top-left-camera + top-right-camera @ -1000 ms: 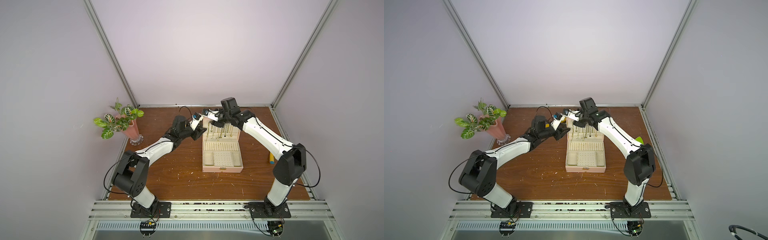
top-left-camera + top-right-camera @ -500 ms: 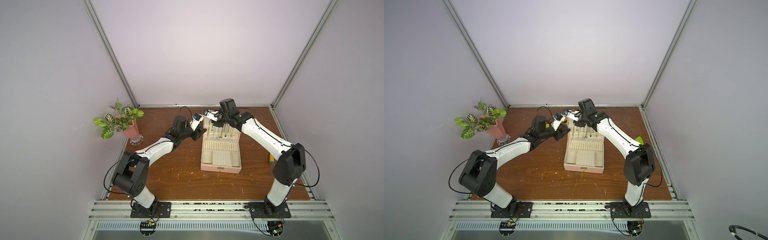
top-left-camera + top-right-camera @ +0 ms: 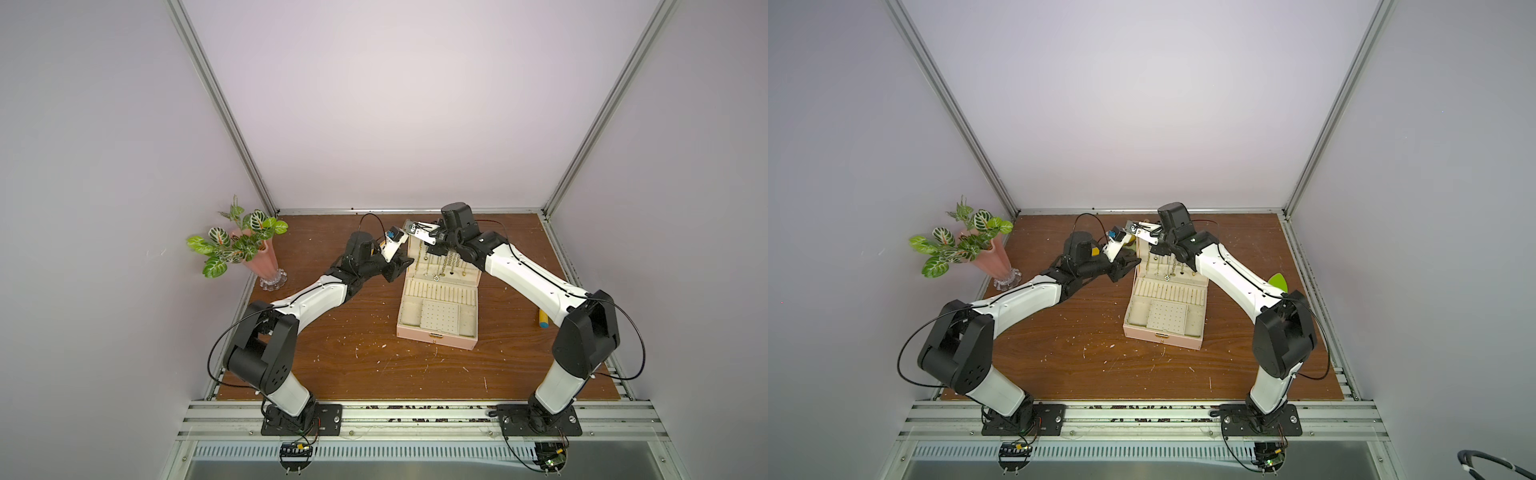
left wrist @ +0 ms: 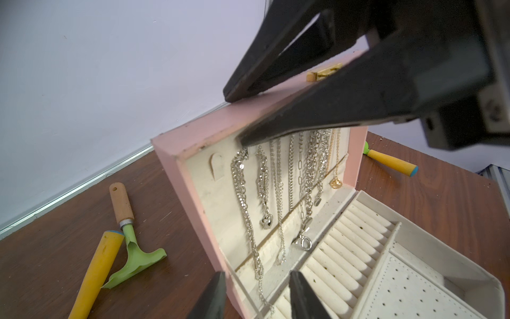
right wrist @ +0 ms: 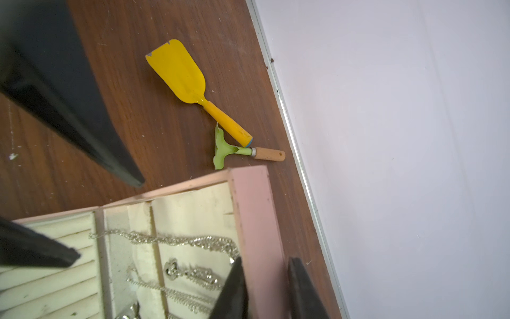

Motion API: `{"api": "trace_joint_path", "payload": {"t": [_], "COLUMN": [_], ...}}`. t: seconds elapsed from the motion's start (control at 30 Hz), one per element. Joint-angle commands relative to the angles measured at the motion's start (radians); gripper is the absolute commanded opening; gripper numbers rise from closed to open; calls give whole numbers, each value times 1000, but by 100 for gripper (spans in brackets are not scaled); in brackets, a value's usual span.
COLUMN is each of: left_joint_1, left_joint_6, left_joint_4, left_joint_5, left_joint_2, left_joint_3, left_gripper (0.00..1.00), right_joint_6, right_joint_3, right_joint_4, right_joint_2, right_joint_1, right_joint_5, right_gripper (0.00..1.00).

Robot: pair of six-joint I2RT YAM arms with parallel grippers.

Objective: Put jewelry chain into jewelry box
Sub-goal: Close the fastener on the jewelry box.

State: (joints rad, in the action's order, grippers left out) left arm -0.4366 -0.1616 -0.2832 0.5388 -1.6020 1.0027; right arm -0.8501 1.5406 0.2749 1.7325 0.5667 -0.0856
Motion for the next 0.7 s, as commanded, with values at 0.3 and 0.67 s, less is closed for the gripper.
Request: {"api": "trace_joint_path", "payload": {"t": [0.3, 0.67], "left_joint_1": [-2, -1], "left_joint_6": [2, 49], "left_joint_4": [-19, -89], "left_joint_5": [4, -36], "left_joint_2": [33, 134], "left_joint_3": [19, -64], "left_gripper": [41, 45], "right_joint_6": [2, 158], "right_joint_3": [-62, -156], "right_joint_4": [-78, -211], "right_joint_2": [-80, -264], "right_joint_1": [12, 13], "right_joint_5": [24, 88], "right_gripper": [35, 64]}}
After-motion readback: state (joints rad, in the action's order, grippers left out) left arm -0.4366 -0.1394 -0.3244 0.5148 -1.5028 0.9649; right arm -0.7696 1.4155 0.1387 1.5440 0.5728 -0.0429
